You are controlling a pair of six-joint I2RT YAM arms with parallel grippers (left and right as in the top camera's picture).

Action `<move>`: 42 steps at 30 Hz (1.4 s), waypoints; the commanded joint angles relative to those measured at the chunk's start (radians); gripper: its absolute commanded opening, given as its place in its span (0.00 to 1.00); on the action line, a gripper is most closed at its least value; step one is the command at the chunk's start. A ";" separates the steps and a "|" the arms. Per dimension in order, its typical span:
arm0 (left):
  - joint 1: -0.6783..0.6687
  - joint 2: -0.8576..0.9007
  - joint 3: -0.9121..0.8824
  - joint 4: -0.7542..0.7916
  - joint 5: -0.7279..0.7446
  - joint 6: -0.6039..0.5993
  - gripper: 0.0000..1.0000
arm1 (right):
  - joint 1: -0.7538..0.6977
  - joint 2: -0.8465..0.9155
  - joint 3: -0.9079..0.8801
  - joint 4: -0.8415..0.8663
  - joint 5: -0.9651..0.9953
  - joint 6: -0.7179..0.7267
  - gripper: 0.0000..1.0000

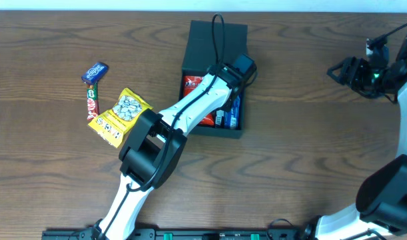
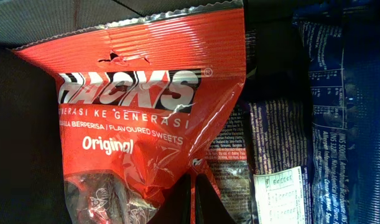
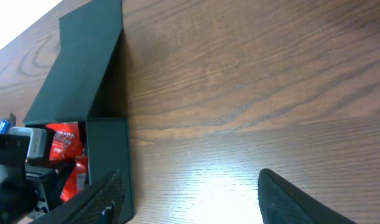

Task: Pack container
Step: 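Carry the red Hacks bag into the black box and release it, then move the left gripper to the yellow Hacks bag and grasp it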

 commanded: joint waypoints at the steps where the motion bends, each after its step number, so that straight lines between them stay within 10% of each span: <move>1: 0.006 -0.010 0.004 -0.007 -0.037 0.025 0.06 | -0.004 -0.006 0.006 0.003 -0.004 -0.023 0.69; 13: 0.035 -0.258 0.076 -0.020 -0.021 0.059 0.06 | -0.004 -0.006 0.006 0.022 -0.003 -0.023 0.69; 20: 0.272 -0.301 0.071 -0.129 -0.020 0.074 0.06 | -0.004 -0.006 0.006 0.022 -0.003 -0.023 0.71; 27: 0.465 -0.300 -0.033 -0.159 0.267 0.416 0.06 | -0.004 -0.006 0.006 0.023 -0.003 -0.023 0.71; 41: 0.701 -0.300 -0.300 -0.110 0.434 0.687 0.11 | -0.004 -0.006 0.006 0.022 -0.004 -0.023 0.72; 42: 0.716 -0.300 -0.323 -0.090 0.434 0.676 0.26 | -0.004 -0.006 0.006 0.022 -0.004 -0.023 0.73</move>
